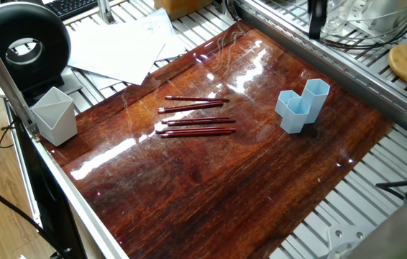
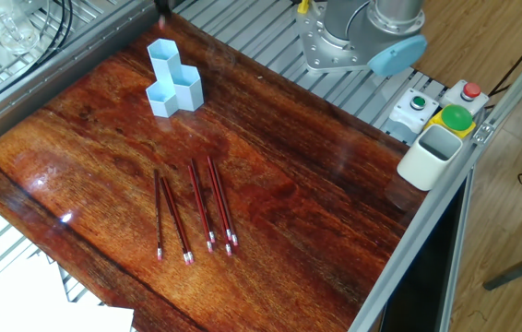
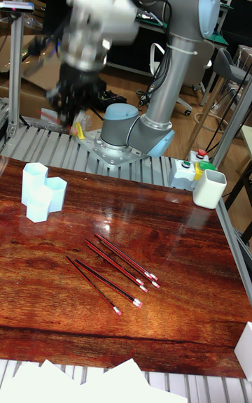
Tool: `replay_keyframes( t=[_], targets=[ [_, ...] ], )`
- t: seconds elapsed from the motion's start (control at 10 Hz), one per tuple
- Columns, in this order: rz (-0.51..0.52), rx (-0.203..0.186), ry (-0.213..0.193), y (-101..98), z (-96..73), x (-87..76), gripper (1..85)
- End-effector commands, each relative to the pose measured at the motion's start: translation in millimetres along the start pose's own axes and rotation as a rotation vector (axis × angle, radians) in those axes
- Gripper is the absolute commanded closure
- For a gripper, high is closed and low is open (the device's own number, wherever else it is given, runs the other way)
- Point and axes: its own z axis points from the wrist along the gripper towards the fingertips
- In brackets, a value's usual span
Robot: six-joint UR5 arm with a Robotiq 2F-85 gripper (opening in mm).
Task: Put the pen into the pen holder
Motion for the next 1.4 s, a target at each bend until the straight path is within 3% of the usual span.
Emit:
replay_keyframes(
  t=[0.0, 0.1, 0.3, 0.4, 0.5, 0.6, 0.7, 0.8, 0.9, 1.0, 1.1, 1.2, 1.3],
  targets=[
    [-0.155, 0.105, -0.246, -5.2, -52.5, -46.1, 84.7],
    [-0.188, 0.112, -0.306, -3.8, -54.5, -61.1, 84.7],
    [-0.198, 0.140, -0.323, -10.7, -50.0, -67.9, 84.7],
    [-0.189, 0.132, -0.348, -8.3, -51.9, -73.9, 84.7],
    [-0.163, 0.104, -0.347, -2.5, -51.0, -72.8, 84.7],
    [-0.125, 0.089, -0.281, -1.7, -45.4, -56.1, 84.7],
    [-0.085, 0.042, -0.263, 8.6, -43.3, -50.7, 84.7],
    [-0.053, 0.034, -0.259, 9.6, -43.0, -49.6, 84.7],
    [-0.048, 0.021, -0.303, 12.9, -46.1, -60.5, 84.7],
    [-0.061, 0.050, -0.423, 7.3, -57.8, -85.9, 84.7],
    [-0.094, 0.046, -0.531, 7.5, -66.6, -87.7, 84.7],
    [-0.122, 0.010, -0.584, 7.9, -62.0, -81.9, 84.7],
    [-0.152, 0.027, -0.580, -2.3, -48.5, -69.3, 84.7]
  ],
)
